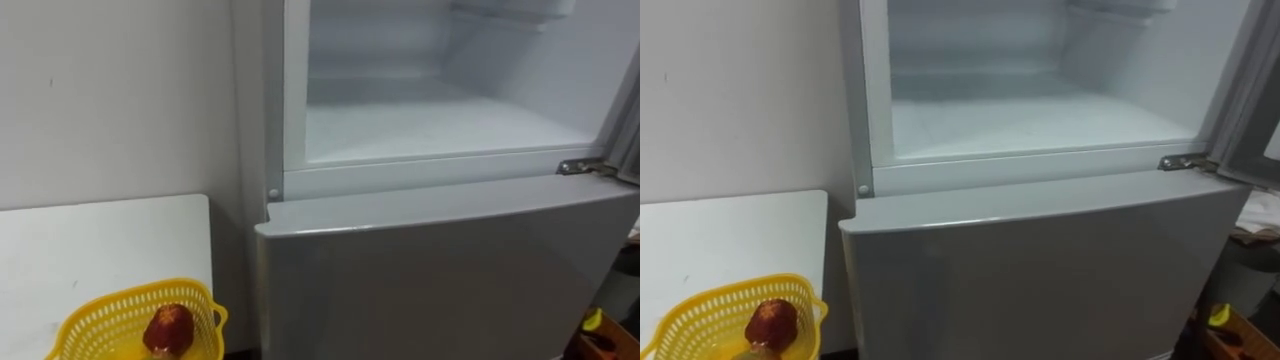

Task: Retrieve from the upper fridge

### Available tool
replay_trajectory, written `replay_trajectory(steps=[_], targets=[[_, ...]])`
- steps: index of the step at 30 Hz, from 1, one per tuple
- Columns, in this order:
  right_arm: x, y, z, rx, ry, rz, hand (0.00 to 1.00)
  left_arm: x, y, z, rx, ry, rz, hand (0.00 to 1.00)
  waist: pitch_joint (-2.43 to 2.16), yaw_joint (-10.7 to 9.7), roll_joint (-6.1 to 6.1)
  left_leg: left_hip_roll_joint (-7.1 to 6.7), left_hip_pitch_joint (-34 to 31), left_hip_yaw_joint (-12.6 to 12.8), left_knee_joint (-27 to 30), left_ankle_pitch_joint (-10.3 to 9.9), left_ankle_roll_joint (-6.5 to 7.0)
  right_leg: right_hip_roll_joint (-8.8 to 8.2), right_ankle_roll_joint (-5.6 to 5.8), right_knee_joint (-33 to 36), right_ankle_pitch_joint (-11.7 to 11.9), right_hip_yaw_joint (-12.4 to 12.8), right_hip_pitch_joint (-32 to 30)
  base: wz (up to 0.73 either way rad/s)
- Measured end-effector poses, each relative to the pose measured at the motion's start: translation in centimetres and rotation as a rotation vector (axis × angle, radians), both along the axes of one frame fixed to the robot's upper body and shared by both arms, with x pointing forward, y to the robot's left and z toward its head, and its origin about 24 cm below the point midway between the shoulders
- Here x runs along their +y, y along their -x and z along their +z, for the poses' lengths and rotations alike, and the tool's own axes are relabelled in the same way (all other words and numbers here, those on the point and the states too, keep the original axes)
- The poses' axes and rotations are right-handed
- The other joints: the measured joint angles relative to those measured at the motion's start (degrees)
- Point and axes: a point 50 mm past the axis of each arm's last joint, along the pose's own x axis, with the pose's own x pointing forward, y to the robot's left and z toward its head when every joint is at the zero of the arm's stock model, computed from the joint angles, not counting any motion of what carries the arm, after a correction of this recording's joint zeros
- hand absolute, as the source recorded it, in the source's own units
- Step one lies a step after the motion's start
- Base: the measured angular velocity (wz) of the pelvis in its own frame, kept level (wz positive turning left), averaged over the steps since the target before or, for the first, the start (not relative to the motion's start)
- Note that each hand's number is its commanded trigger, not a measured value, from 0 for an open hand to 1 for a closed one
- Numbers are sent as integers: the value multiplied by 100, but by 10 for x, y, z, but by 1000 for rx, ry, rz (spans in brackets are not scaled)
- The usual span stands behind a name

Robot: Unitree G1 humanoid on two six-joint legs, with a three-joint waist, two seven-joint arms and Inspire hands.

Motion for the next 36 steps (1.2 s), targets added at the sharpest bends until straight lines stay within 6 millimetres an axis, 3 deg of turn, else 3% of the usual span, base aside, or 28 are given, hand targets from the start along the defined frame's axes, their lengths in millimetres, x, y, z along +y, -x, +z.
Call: replay_trajectory(steps=[8,12,15,16,17,18,19,20,21,23,26,30,34,36], targets=[[3,-2,-7,9,3,5,0,-1,3,-1,8,15,-1,0,44,14,-85,-4,2,0,-3,0,0,-7,0,19,-1,-27,11,0],[8,-1,-11,105,89,1,0,-1,2,-1,-7,19,-9,0,47,42,-104,-10,-11,12,-2,0,-1,-12,-1,35,-12,-7,-83,-4],[34,-6,-21,226,258,39,0,-2,-1,-1,-14,24,-38,0,36,61,-70,3,-72,19,17,7,-10,2,-30,194,-27,92,-243,-25],[49,-4,-26,274,357,60,0,-6,-3,-3,-13,38,-59,0,5,79,-17,11,-93,14,17,8,-12,12,-40,241,-24,127,-274,-25],[61,2,-29,318,451,74,0,-11,-6,-6,-24,56,-78,0,5,144,47,14,-83,6,22,8,-12,17,-49,277,-19,163,-278,-26],[68,6,-32,340,494,85,0,-14,-8,-7,-34,63,-88,0,20,176,75,15,-62,6,21,8,-12,16,-50,308,-20,166,-278,-26],[82,12,-35,374,577,110,0,-17,-8,-8,-39,78,-113,0,61,201,142,17,-10,7,1,8,-12,18,-58,313,-25,167,-238,-19],[99,19,-39,395,650,145,0,-21,-11,-10,-42,89,-134,0,69,205,196,17,1,9,4,9,-13,17,-67,312,-33,178,-231,-15],[109,22,-38,395,693,160,0,-22,-12,-10,-41,91,-148,0,77,206,218,17,1,15,10,10,-16,19,-70,311,-36,191,-232,-10],[159,20,-32,312,866,289,0,-28,-21,-14,-34,102,-204,0,91,245,266,27,1,19,24,29,-44,51,-82,300,-40,305,-276,-15],[197,18,-18,183,1063,380,0,-37,-43,-17,-77,128,-296,0,107,403,312,35,-17,23,65,25,-47,58,-55,195,10,282,-261,13],[226,16,-16,117,1200,461,0,-40,-50,-16,-92,133,-349,0,83,634,303,58,-12,38,59,-19,-45,73,-52,181,61,283,-255,2],[243,20,-29,190,1354,521,0,-43,-45,-18,-62,147,-361,0,20,721,430,76,-109,12,79,-52,-23,95,-29,22,176,276,-193,0],[250,19,-32,203,1404,539,0,-43,-49,-18,-70,145,-366,0,15,725,475,71,-115,18,73,-51,-22,96,-29,25,184,279,-190,0]])
